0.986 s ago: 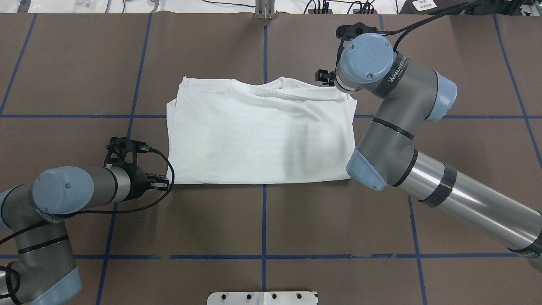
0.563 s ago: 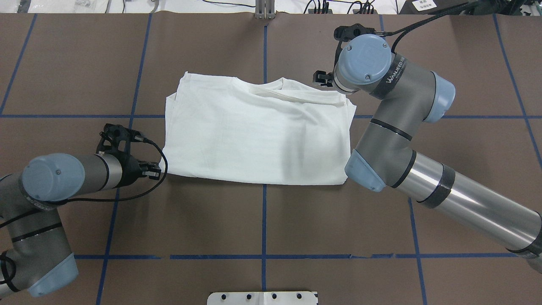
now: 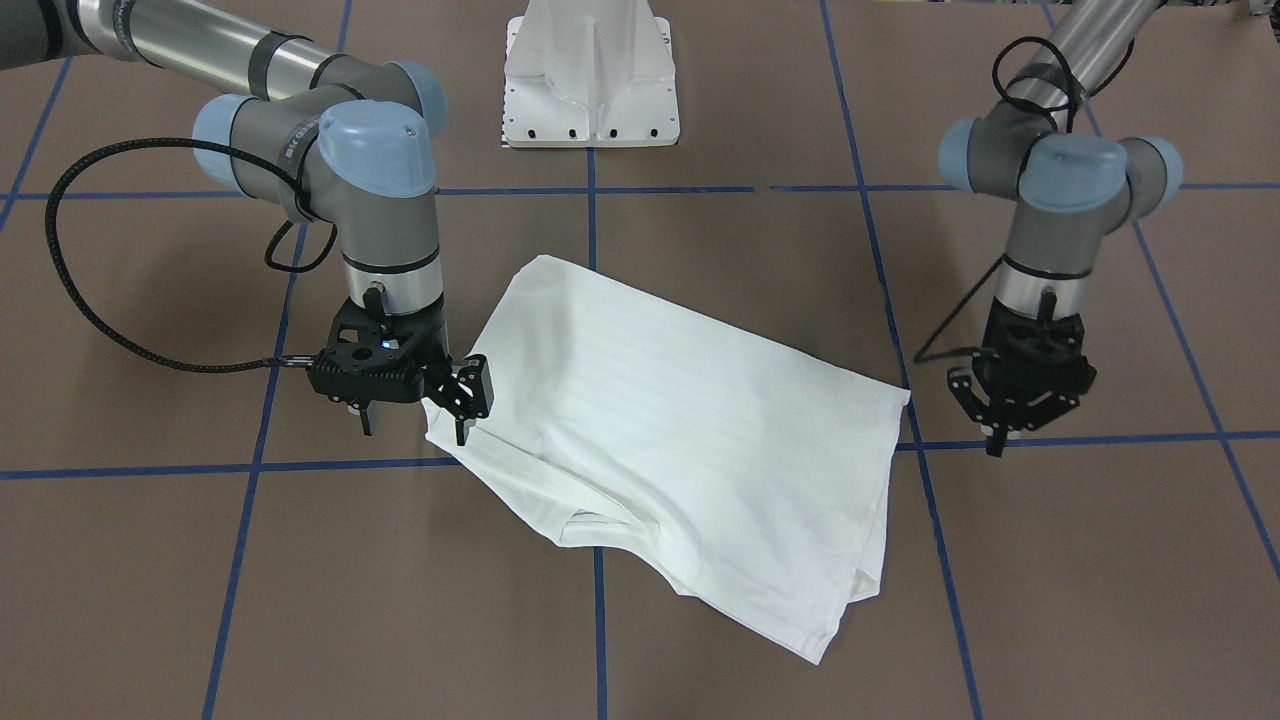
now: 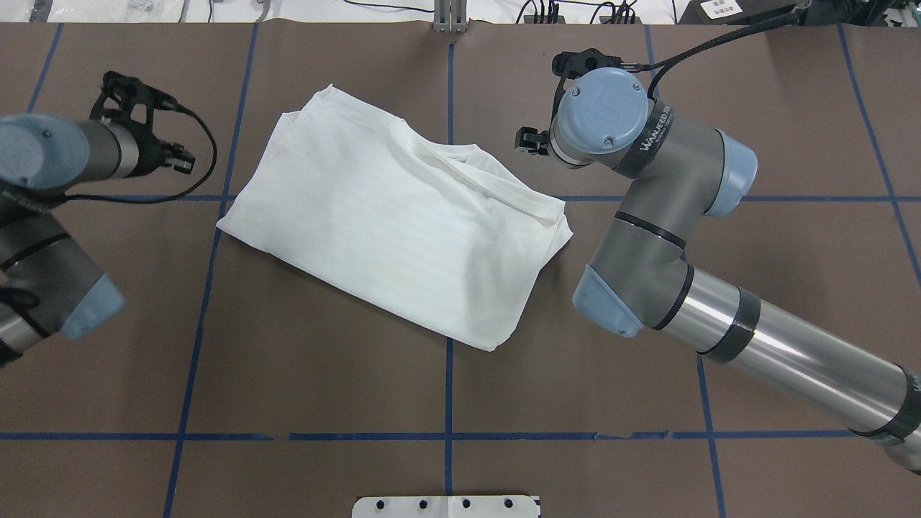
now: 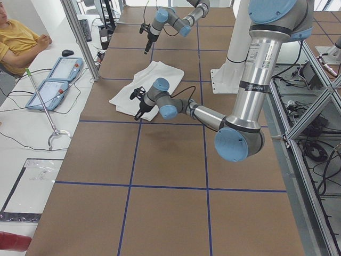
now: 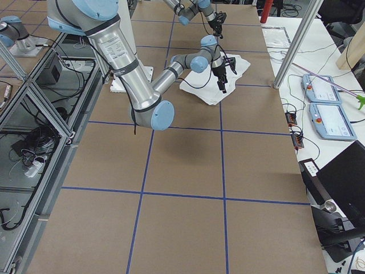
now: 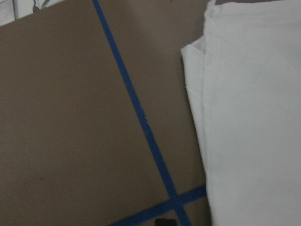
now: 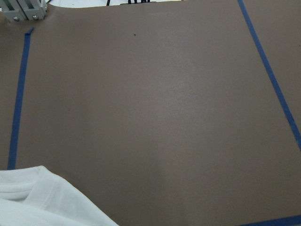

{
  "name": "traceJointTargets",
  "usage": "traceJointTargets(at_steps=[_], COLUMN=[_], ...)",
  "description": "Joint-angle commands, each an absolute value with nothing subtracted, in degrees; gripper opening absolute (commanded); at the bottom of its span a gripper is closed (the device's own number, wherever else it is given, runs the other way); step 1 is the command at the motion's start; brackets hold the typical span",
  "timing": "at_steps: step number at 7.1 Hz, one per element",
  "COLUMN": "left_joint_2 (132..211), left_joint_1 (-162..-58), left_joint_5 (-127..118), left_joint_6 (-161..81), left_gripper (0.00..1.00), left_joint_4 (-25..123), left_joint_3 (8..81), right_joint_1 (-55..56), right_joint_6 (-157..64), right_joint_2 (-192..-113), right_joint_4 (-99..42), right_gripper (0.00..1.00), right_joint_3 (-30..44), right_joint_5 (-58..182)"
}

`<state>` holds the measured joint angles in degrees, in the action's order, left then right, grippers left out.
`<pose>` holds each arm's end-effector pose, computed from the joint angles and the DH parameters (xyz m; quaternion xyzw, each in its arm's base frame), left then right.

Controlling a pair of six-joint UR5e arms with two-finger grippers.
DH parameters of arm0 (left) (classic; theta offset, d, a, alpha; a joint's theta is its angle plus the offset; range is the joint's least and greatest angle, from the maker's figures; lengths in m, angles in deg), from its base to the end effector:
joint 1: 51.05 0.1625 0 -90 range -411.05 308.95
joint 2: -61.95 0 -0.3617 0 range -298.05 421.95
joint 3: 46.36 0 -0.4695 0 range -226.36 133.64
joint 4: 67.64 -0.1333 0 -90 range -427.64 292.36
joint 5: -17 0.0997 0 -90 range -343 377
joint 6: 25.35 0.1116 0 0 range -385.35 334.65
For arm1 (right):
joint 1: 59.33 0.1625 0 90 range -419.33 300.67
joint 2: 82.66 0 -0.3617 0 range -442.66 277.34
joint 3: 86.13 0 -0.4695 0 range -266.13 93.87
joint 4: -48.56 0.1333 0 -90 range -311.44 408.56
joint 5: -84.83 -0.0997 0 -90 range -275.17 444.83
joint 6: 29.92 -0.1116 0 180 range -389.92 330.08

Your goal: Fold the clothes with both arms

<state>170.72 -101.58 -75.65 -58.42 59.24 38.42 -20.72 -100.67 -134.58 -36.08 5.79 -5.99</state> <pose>0.3602 -0.6390 0.3891 0.3310 0.2688 0.0603 0.9025 -0.4900 -0.5598 0.1529 0.1807 -0.3407 0.1524 0.9100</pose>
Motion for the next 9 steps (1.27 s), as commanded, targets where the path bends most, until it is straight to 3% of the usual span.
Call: traceJointTargets(at_steps=[1, 2, 3, 4, 6, 9], left_joint_2=[186.0, 186.8, 185.9, 183.6, 173.0, 164.7], left_joint_1=[-106.7, -107.4, -107.6, -107.6, -106.8, -98.5], left_joint_5=[-75.4, -75.7, -77.7, -81.8, -86.6, -87.0], left_joint_6=[-55.8, -54.9, -54.4, -54.9, -58.4, -72.1], left_gripper=[0.00, 0.00, 0.10, 0.99, 1.00, 1.00], left_joint_4=[63.7, 64.4, 64.9, 65.2, 65.8, 82.5], left_joint_3=[17.2, 16.9, 19.2, 22.4, 35.7, 36.7], right_joint_1=[-22.4, -22.7, -22.8, -22.8, -22.9, -22.9], right_joint_6=[-103.0, -103.0, -103.0, -103.0, -103.0, -103.0], right_joint_2=[-133.6, -133.5, -133.6, -133.9, -134.1, -134.4], right_joint_4=[-36.1, -36.2, -36.2, -36.2, -36.2, -36.2], right_gripper=[1.00, 1.00, 1.00, 1.00, 1.00, 1.00], right_joint_3=[6.5, 6.9, 7.1, 7.2, 7.4, 7.8], right_joint_5=[-5.8, -5.8, -5.8, -5.8, -5.8, -5.8])
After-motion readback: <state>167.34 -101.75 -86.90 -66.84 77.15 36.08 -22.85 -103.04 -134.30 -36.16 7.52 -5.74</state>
